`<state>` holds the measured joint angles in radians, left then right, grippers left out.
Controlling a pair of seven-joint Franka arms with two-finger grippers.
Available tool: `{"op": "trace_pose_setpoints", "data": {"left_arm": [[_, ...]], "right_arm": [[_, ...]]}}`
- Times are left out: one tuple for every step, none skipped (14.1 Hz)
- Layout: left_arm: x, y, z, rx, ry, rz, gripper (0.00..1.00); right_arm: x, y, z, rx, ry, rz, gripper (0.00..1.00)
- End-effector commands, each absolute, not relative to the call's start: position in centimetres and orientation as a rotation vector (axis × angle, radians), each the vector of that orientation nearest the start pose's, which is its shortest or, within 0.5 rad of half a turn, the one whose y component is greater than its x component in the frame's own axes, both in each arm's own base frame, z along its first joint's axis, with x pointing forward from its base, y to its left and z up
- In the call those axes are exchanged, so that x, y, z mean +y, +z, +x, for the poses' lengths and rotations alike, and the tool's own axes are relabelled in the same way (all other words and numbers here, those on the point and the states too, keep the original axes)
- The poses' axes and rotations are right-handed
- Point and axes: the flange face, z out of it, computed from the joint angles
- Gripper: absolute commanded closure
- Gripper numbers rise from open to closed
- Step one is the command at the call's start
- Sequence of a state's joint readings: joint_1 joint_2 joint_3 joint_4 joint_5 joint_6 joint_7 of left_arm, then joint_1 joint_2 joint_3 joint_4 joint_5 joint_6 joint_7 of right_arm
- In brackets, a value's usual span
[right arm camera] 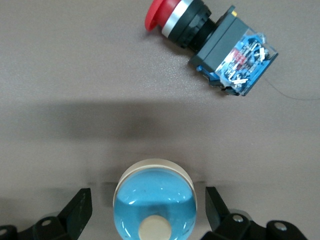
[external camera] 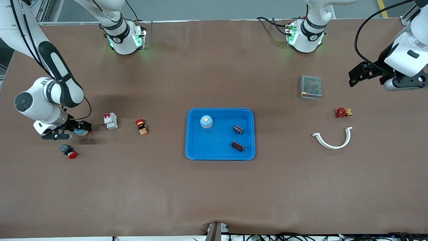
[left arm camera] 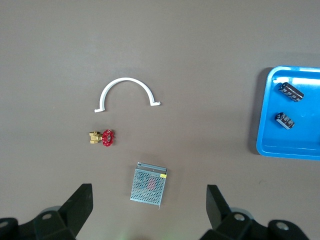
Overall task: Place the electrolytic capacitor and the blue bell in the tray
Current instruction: 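Withdraw the left gripper while the right gripper grasps the second bell, then lift the second blue bell and carry it toward the tray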
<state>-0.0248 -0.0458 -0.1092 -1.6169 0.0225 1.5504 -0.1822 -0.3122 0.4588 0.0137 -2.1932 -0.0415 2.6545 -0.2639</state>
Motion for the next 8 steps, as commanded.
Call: {"op": "trace_pose_setpoints", "data": {"left_arm": [[-6.92,62.65,53.32,-0.07,0.024,-3.129,0.0],[-6.92,62.4,53.45,-0.072,0.031,-3.128,0.0],[-6.92,62.4,53.45,-0.072,0.031,-3.128,0.0],[-6.92,62.4,53.45,-0.072,0.031,-3.128,0.0],[-6.92,62.4,53.45,-0.072,0.031,-3.128,0.0],[-6.92,62.4,53.45,-0.075,0.031,-3.128,0.0],[-6.92,62.4,53.45,-0.075,0.031,-3.128,0.0],[-6.92,62.4,53.45,-0.075,0.031,-3.128,0.0]], "right_arm": [[-16.64,17.02,52.97,-0.011,-0.007,-3.156,0.0],[-16.64,17.02,52.97,-0.011,-0.007,-3.156,0.2],[-16.64,17.02,52.97,-0.011,-0.007,-3.156,0.43],[-16.64,17.02,52.97,-0.011,-0.007,-3.156,0.68],[-16.64,17.02,52.97,-0.008,-0.007,-3.156,0.95],[-16.65,16.99,53.0,-0.008,-0.007,-3.156,1.0],[-16.64,16.82,52.96,-0.004,-0.003,-3.154,1.0],[-16.64,16.73,52.93,0.001,-0.001,-3.153,1.0]]}}
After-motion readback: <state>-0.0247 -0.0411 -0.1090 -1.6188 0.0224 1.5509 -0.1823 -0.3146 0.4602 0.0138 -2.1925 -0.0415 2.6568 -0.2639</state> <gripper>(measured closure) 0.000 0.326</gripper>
